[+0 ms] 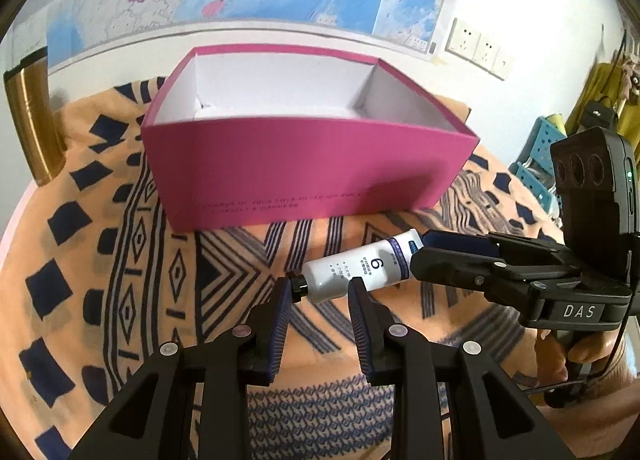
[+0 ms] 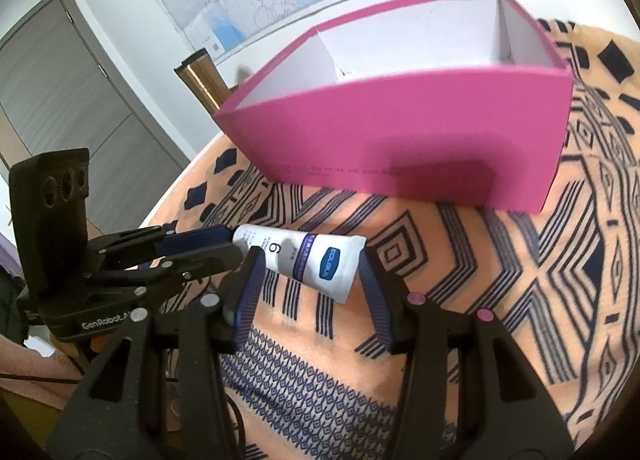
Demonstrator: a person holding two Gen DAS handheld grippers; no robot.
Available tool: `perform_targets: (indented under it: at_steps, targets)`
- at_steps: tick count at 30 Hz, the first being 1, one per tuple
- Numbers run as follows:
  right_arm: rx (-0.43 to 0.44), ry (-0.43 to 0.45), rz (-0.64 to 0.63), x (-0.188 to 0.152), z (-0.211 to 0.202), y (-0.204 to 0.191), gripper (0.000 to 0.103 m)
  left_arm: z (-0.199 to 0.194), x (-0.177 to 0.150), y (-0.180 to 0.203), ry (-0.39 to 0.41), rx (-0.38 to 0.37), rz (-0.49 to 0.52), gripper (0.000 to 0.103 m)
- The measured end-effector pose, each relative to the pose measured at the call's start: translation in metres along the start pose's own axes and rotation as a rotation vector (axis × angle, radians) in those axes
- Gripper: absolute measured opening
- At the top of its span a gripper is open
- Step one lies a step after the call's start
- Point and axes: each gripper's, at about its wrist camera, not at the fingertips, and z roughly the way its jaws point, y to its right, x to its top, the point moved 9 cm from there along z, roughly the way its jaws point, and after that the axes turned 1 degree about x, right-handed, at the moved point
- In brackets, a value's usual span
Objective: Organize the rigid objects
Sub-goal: 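Lift the white tube with the left gripper and carry it toward the magenta box, then lower the white tube over the magenta box rim with the left gripper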
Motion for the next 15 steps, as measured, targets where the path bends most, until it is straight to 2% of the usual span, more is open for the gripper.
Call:
perform_targets:
  at_steps: [15]
  targets:
    - [-0.045, 0.092, -0.029, 0.027, -0.033, 0.006, 0.051, -0.008, 0.033, 0.023, 0.066, -0.032, 0.042, 0.028]
